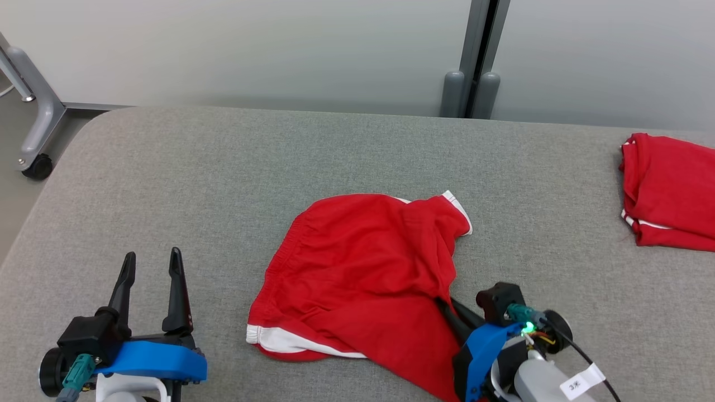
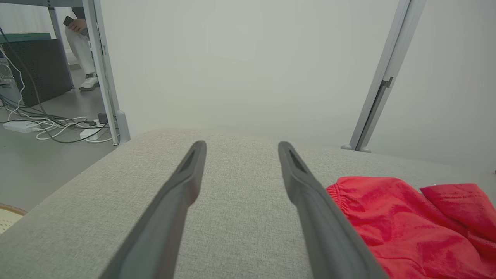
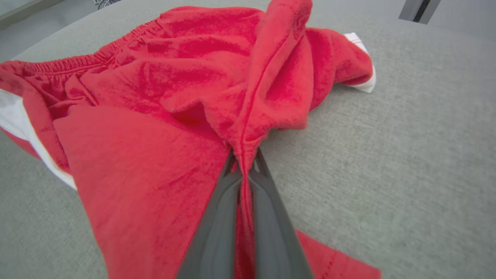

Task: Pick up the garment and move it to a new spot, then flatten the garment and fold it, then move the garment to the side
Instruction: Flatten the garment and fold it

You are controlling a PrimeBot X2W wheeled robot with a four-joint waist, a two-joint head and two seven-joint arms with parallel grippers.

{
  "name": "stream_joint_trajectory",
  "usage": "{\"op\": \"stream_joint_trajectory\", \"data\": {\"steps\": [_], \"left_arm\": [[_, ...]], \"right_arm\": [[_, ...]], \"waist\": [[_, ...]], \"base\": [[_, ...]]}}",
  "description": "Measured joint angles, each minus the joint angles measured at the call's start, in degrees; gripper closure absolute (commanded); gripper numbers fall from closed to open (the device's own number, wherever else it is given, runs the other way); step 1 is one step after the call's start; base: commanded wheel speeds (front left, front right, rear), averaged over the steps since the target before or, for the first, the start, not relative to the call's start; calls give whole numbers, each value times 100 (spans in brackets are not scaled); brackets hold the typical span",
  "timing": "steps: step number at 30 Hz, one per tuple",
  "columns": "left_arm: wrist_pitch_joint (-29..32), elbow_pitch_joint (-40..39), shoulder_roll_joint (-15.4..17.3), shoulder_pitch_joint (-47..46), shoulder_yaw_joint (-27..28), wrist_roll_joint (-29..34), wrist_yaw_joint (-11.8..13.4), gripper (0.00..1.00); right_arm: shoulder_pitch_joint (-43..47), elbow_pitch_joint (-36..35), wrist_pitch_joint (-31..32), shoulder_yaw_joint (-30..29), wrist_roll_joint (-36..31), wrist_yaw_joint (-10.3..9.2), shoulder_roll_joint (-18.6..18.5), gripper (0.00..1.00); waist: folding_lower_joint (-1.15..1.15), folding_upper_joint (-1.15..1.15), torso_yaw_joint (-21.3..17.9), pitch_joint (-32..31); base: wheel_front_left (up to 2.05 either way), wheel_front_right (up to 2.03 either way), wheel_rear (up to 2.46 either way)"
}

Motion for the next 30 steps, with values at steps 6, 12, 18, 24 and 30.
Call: {"op": "stream_joint_trajectory", "data": {"steps": [6,12,18,24,30], "left_arm": [[0,48,-47,-14,37,45,-44,0],[0,80,-107,-98,16,60,-68,0],[0,93,-172,-246,-88,66,-78,0],[1,137,-205,-421,-157,40,-99,0],[0,164,-209,-515,-276,-42,-100,0]], "right_arm": [[-452,103,-225,46,108,0,-97,100],[-959,140,-167,114,213,0,-253,100],[-1544,415,24,163,415,0,-401,100],[-2132,1003,-8,149,450,0,-502,100],[-2598,1697,-213,149,382,0,-457,67]], "waist": [[0,0,22,0],[0,0,74,73],[0,0,179,259],[0,0,367,464],[0,0,479,654]], "base": [[0,0,0],[0,0,0],[0,0,0],[0,0,0],[0,0,0]]}}
